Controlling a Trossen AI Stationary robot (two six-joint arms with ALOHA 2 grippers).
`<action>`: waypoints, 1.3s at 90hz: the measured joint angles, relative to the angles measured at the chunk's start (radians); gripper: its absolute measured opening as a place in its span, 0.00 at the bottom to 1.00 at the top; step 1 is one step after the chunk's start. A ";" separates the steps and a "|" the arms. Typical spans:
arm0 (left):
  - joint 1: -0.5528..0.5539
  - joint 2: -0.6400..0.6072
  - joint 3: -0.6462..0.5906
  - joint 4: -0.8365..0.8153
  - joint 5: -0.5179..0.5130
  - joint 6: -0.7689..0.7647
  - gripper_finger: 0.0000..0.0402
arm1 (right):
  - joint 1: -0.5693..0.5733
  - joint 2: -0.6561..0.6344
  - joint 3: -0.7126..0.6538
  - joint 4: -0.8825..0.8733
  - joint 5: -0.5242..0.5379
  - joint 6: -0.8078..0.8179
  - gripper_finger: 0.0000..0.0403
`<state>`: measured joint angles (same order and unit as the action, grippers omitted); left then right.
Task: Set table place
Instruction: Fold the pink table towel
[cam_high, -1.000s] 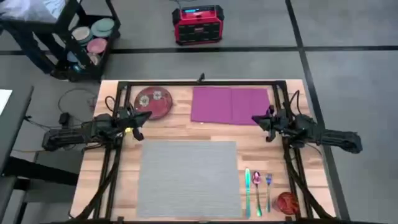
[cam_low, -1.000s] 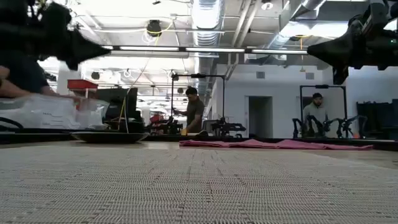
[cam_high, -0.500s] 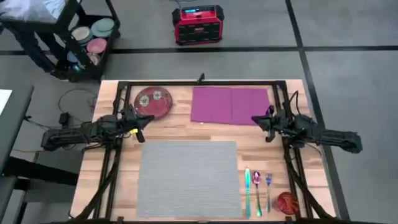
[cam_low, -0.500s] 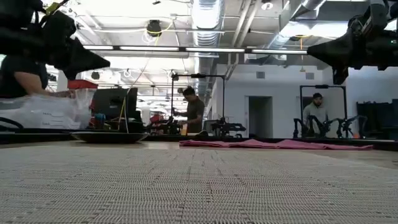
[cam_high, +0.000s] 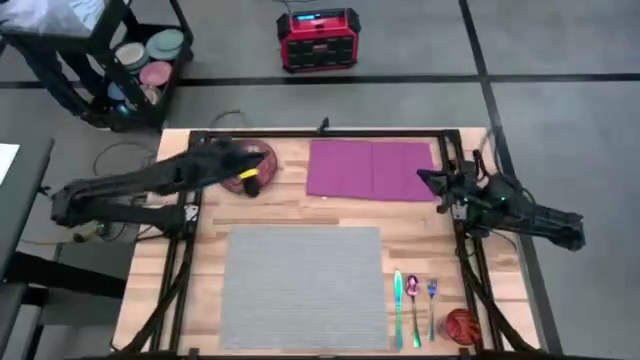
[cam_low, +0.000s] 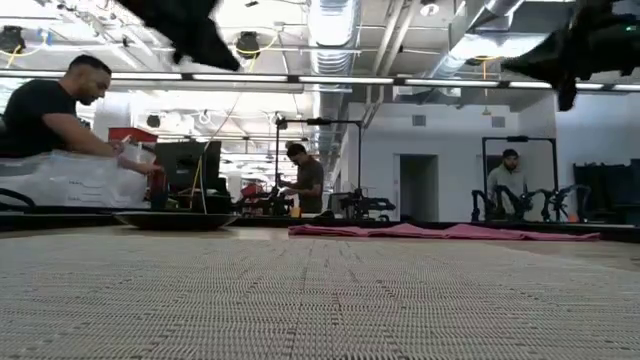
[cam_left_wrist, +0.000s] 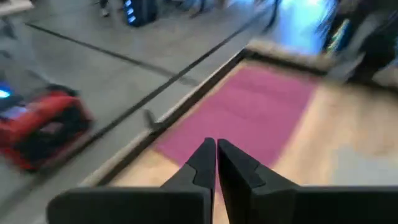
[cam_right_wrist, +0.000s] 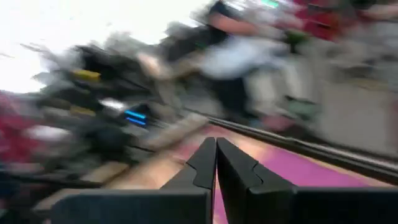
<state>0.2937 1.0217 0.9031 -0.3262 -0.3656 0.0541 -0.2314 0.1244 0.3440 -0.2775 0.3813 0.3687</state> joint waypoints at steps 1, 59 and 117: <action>0.006 0.020 0.014 0.003 0.001 0.012 0.00 | -0.004 0.014 0.017 -0.025 0.017 0.000 0.00; 0.173 0.386 0.221 0.032 0.230 -0.168 0.00 | -0.629 0.804 0.566 -0.654 -0.204 -0.079 0.24; 0.303 0.809 0.222 0.403 0.711 -0.730 0.00 | -0.784 0.712 0.568 -0.586 -0.455 -0.113 0.28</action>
<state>0.5968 1.8311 1.1248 0.0767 0.3451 -0.6763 -1.0155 0.8362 0.9115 -0.8636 -0.0734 0.2556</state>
